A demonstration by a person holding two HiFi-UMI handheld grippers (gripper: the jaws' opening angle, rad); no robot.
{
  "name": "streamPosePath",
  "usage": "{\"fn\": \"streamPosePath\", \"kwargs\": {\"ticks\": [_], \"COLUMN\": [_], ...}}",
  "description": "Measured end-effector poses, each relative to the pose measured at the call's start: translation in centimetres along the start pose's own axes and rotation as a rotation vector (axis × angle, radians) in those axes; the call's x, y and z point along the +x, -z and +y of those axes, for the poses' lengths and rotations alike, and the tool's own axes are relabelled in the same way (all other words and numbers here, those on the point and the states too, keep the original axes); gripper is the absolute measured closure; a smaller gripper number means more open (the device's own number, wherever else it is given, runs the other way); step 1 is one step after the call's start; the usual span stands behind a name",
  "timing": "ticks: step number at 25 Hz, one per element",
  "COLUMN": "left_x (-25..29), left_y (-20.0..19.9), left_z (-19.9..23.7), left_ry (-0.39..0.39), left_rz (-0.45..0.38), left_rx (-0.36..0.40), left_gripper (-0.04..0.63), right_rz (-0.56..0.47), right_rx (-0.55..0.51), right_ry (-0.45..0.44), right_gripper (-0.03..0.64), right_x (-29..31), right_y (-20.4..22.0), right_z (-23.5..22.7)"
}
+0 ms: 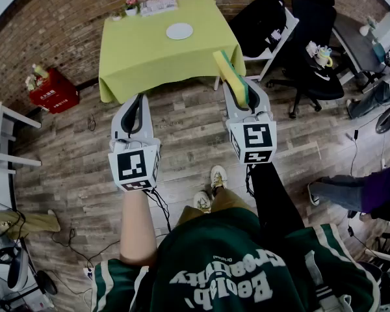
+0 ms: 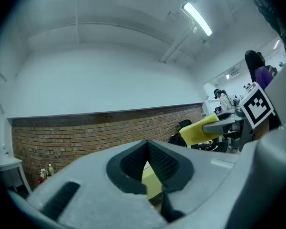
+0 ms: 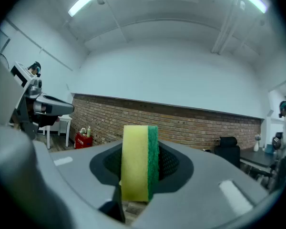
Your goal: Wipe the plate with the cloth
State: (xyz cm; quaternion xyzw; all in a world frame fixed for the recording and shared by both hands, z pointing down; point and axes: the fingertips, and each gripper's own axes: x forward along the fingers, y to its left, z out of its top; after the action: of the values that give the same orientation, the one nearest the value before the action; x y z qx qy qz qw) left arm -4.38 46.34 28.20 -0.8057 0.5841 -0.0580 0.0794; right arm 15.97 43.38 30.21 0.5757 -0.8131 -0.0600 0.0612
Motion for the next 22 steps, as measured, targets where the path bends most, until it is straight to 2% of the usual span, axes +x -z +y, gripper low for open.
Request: {"fn": "streamPosePath", "kwargs": {"ticks": [6, 10, 15, 22], "left_x": [-0.8, 0.0, 2.3, 7.2], "left_y": [0.4, 1.1, 1.8, 1.9], "left_z": [0.0, -0.3, 0.2, 0.6], "left_ry": [-0.001, 0.003, -0.001, -0.001], "left_rz": [0.003, 0.015, 0.023, 0.037], "left_rx": [-0.014, -0.023, -0.037, -0.032], "left_gripper": [0.597, 0.597, 0.597, 0.595], "right_rz": [0.003, -0.016, -0.031, -0.035], "right_rx": [-0.026, 0.005, -0.015, 0.019], "right_ry": [-0.012, -0.035, -0.058, -0.086], "right_gripper": [0.486, 0.485, 0.485, 0.489], "right_x": [-1.0, -0.5, 1.5, 6.3], "right_y": [0.2, 0.6, 0.6, 1.2], "right_z": [0.9, 0.7, 0.6, -1.3]}}
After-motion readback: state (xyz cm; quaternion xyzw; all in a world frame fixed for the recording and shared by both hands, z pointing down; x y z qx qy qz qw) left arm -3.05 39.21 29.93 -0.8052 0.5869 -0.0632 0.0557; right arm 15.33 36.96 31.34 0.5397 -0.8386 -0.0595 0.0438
